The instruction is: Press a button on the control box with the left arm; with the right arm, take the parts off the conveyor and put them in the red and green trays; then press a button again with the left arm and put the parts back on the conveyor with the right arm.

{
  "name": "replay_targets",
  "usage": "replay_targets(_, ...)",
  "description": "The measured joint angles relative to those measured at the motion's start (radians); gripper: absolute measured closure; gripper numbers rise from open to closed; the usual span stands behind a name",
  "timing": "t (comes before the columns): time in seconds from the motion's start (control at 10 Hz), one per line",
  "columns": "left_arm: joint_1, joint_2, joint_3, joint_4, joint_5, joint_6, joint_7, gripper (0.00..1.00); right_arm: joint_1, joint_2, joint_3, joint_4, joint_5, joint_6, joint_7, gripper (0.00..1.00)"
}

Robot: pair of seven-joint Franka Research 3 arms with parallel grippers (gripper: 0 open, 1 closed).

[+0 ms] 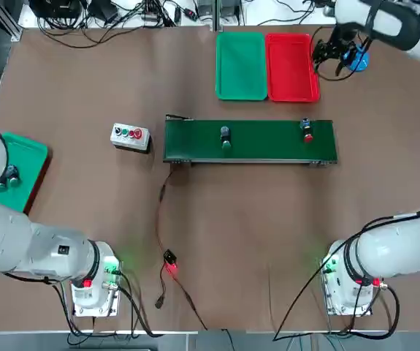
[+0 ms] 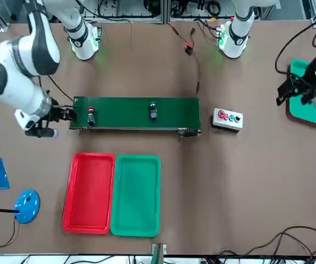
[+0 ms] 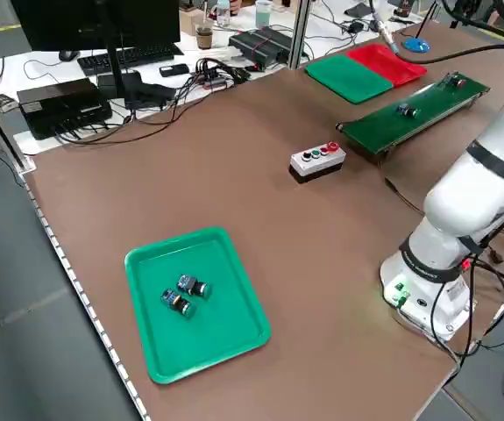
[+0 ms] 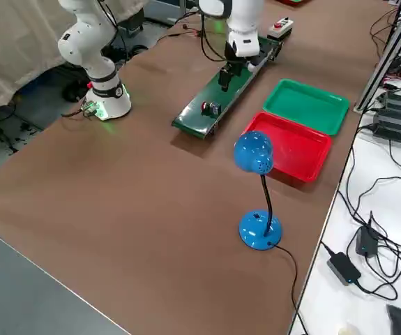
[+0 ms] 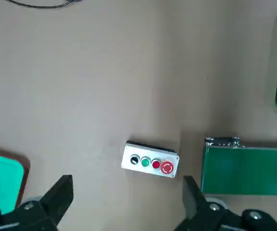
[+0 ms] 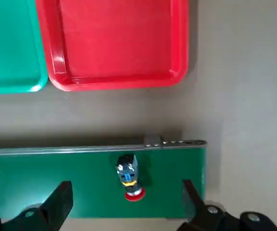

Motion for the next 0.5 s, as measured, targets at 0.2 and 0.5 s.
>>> replay_targets(0.2,0.0,-0.046,0.0,-0.046,0.0,-0.016,0.006,0.0,0.017,0.001,0.0,-0.102,0.007,0.143,0.01,0.0)
replay_targets(0.5,0.0,-0.037,0.0,-0.065,0.031,0.016,0.02,0.0,0.029,0.01,0.0,-0.233,0.007,0.297,0.011,0.0)
